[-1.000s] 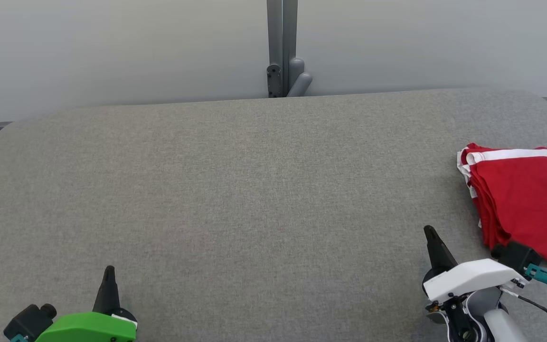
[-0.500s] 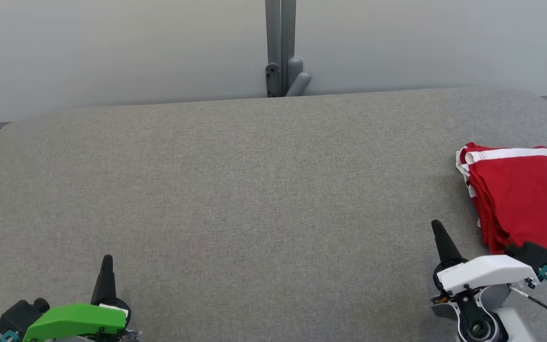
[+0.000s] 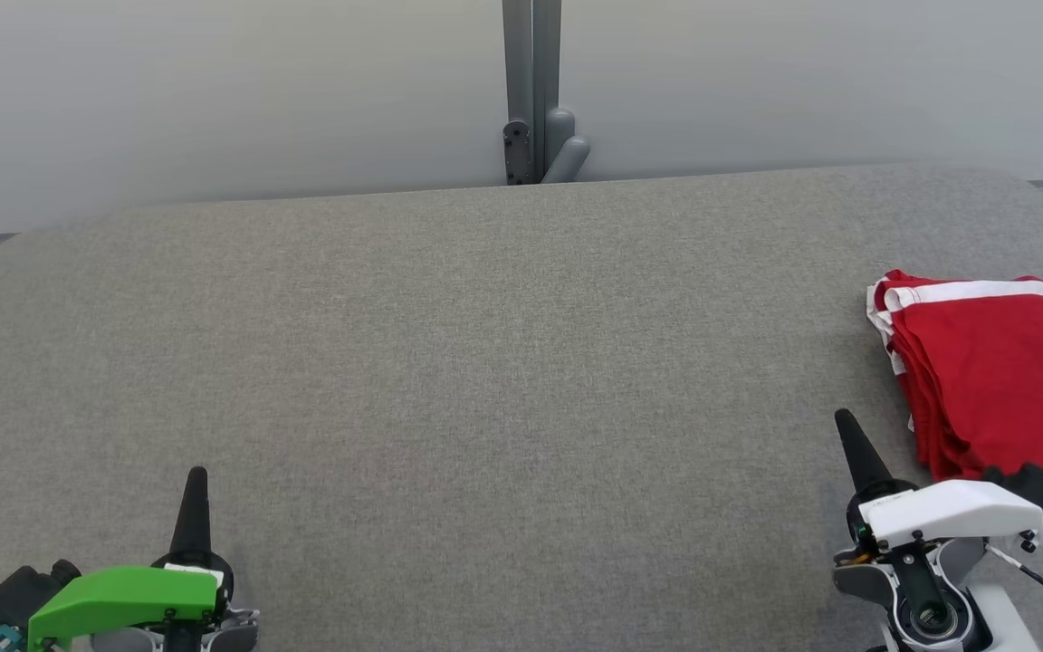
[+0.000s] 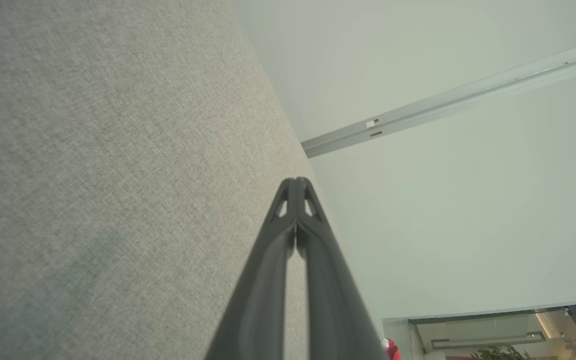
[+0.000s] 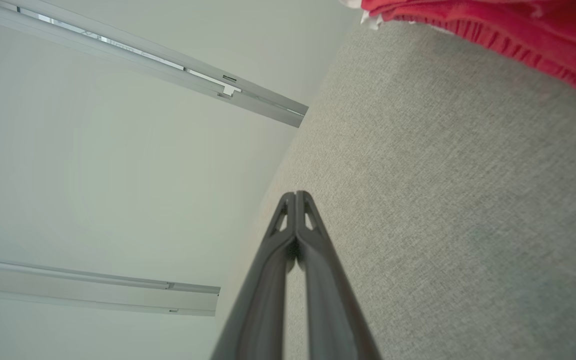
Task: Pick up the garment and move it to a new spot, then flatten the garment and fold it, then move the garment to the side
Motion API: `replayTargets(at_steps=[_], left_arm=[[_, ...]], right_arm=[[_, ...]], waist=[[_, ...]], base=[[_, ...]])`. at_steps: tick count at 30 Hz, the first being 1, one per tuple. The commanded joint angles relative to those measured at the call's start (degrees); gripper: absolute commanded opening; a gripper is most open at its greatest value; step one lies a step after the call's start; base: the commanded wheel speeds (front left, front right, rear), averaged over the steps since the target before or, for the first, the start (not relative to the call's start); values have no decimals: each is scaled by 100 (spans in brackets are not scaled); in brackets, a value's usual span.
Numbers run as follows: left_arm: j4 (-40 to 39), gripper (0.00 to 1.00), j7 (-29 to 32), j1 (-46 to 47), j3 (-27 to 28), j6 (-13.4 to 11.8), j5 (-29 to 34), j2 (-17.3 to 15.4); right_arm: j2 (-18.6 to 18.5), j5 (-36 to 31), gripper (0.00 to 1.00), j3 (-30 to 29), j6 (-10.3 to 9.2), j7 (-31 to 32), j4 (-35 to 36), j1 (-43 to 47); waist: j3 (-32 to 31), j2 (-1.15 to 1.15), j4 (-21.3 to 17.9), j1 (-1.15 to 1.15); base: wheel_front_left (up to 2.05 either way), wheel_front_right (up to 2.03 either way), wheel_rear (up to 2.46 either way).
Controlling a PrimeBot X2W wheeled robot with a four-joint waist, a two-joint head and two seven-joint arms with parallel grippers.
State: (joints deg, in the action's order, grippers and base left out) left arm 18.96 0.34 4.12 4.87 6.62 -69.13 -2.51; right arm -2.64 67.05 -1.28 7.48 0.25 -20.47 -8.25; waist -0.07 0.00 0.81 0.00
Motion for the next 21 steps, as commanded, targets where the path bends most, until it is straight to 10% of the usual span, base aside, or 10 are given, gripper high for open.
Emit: replayTargets(at_steps=[1,21], left_arm=[[-69,0,34,121,24,41,-174,-38],[-226,0,320,228,122,64,-1173,-45]], right_arm=[[-25,167,0,-45,2,39,91,20],[-30,1267,0,-268,2,323,297,56]], waist=[[1,0,-2,0],[11,0,-35,0]], base=[[0,0,0],[0,0,0]])
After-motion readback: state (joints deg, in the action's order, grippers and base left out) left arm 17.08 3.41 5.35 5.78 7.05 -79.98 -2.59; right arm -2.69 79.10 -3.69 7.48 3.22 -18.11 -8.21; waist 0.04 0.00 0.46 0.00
